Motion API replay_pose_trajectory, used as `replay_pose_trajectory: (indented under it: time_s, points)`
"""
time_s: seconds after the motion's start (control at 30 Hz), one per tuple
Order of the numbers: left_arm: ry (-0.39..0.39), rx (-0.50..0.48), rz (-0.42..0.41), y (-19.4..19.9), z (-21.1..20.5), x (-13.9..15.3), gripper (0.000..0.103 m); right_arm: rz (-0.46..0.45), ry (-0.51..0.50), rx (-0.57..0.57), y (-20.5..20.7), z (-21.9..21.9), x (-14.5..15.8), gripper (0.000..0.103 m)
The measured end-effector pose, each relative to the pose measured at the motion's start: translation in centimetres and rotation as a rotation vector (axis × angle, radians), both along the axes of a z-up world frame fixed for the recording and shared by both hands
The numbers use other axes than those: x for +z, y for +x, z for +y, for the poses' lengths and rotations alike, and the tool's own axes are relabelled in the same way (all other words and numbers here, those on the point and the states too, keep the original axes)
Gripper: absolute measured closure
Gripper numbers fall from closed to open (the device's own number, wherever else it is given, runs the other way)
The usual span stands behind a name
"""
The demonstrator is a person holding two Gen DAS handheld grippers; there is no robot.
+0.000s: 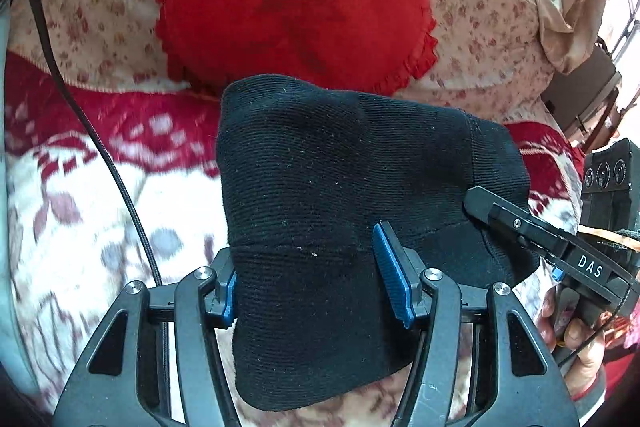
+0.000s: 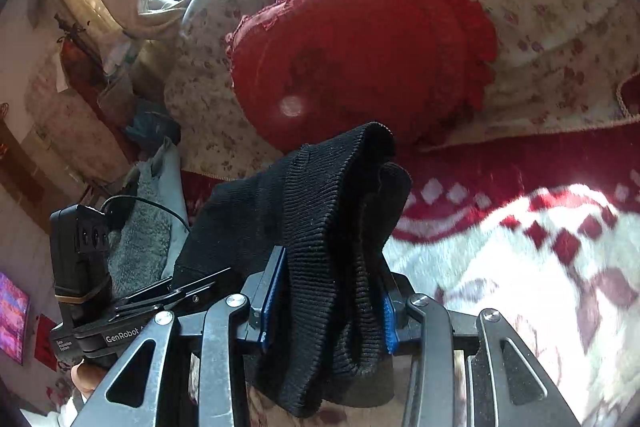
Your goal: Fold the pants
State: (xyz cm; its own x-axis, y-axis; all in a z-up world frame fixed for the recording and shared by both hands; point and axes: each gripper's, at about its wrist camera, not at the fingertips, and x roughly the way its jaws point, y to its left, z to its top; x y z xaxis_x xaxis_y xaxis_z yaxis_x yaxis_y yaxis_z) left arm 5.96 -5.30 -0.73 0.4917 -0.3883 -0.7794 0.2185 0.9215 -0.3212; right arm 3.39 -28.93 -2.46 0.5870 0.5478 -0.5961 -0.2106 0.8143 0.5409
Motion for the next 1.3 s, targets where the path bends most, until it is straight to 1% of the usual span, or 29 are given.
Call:
replay_pose_trajectory:
  time_s: [0.07, 0.1, 0.17, 0.2, 0.23, 0.27, 0.3, 0.37, 0.4, 0.43, 0.47, 0.53, 0.6, 0.67, 0.73, 0.8, 0.9, 0.97, 1.0, 1.07, 1.1, 1.13, 1.2, 1.3]
  points:
    - [-0.008, 0.009, 0.023, 1.3, 0.4, -0.8, 0.046, 0.01, 0.013, -0.007, 1.5, 0.3, -0.5, 0.064]
    - [-0.017, 0.018, 0.049, 2.2, 0.7, -1.7, 0.046, 0.026, 0.02, -0.012, 2.2, 0.3, -1.0, 0.064]
    - [-0.006, 0.035, 0.099, 3.1, 1.0, -3.7, 0.046, 0.068, 0.023, -0.023, 3.0, 0.0, -2.3, 0.064]
    - [0.009, 0.041, 0.128, 3.4, 1.1, -4.9, 0.046, 0.109, 0.015, -0.031, 3.6, 0.0, -3.6, 0.064]
    - [-0.015, 0.04, 0.137, 3.6, 1.4, -5.6, 0.045, 0.144, 0.003, -0.038, 4.0, 0.0, -4.6, 0.062]
    - [-0.063, 0.045, 0.131, 3.7, 1.8, -6.1, 0.042, 0.187, -0.011, -0.053, 4.4, -0.1, -6.1, 0.061]
    - [-0.069, 0.047, 0.133, 3.8, 2.0, -6.2, 0.039, 0.199, -0.001, -0.065, 4.6, -0.4, -6.9, 0.058]
    - [-0.061, 0.038, 0.143, 3.9, 2.0, -5.9, 0.039, 0.21, 0.083, -0.081, 4.7, -1.5, -7.9, 0.057]
    - [-0.042, 0.035, 0.147, 3.9, 1.9, -5.5, 0.039, 0.225, 0.101, -0.08, 4.7, -1.7, -7.9, 0.057]
    - [-0.011, 0.032, 0.143, 3.9, 1.7, -4.9, 0.039, 0.223, 0.081, -0.082, 4.6, -1.8, -7.3, 0.057]
    - [0.017, 0.033, 0.129, 3.8, 1.8, -4.3, 0.039, 0.215, 0.059, -0.083, 4.5, -1.7, -6.8, 0.057]
    - [0.079, 0.048, 0.074, 3.1, 1.8, -2.7, 0.04, 0.182, -0.021, -0.09, 3.9, -1.3, -5.0, 0.057]
    - [0.101, 0.064, 0.037, 2.3, 2.1, -1.7, 0.039, 0.123, -0.088, -0.094, 2.8, -0.9, -2.8, 0.057]
    - [0.106, 0.068, 0.018, 1.9, 2.1, -1.3, 0.039, 0.081, -0.117, -0.097, 2.0, -0.8, -1.1, 0.057]
    - [0.132, 0.07, 0.007, 1.4, 1.7, -1.3, 0.039, 0.025, -0.147, -0.092, 1.6, -0.4, 0.9, 0.057]
    - [0.157, 0.073, 0.01, 1.1, 1.1, -1.9, 0.039, 0.0, -0.161, -0.058, 1.3, 0.4, 1.7, 0.057]
    - [0.196, 0.066, 0.039, 0.9, -0.2, -3.7, 0.039, 0.009, -0.185, -0.014, 1.3, 1.9, 1.2, 0.059]
    - [0.191, 0.072, 0.025, 0.6, -0.4, -4.2, 0.038, 0.03, -0.229, -0.006, 1.3, 2.7, -0.1, 0.059]
    - [0.188, 0.079, 0.014, 0.5, -0.3, -4.3, 0.034, 0.054, -0.252, -0.003, 1.2, 2.8, -1.0, 0.059]
    - [0.186, 0.085, 0.013, 0.5, -0.3, -4.5, 0.031, 0.103, -0.296, 0.001, 1.1, 3.2, -3.1, 0.059]
    - [0.187, 0.088, 0.009, 0.6, -0.3, -4.5, 0.031, 0.09, -0.327, -0.003, 1.1, 3.3, -3.6, 0.059]
    - [0.191, 0.089, 0.006, 0.5, -0.4, -4.4, 0.031, 0.072, -0.343, -0.004, 0.9, 3.5, -3.7, 0.059]
    - [0.203, 0.099, -0.008, 0.2, -0.4, -4.2, 0.031, 0.072, -0.372, -0.002, 1.0, 3.9, -3.3, 0.059]
    - [0.218, 0.107, -0.03, -0.4, -0.2, -3.9, 0.031, 0.078, -0.354, -0.007, 1.1, 3.9, -2.3, 0.059]
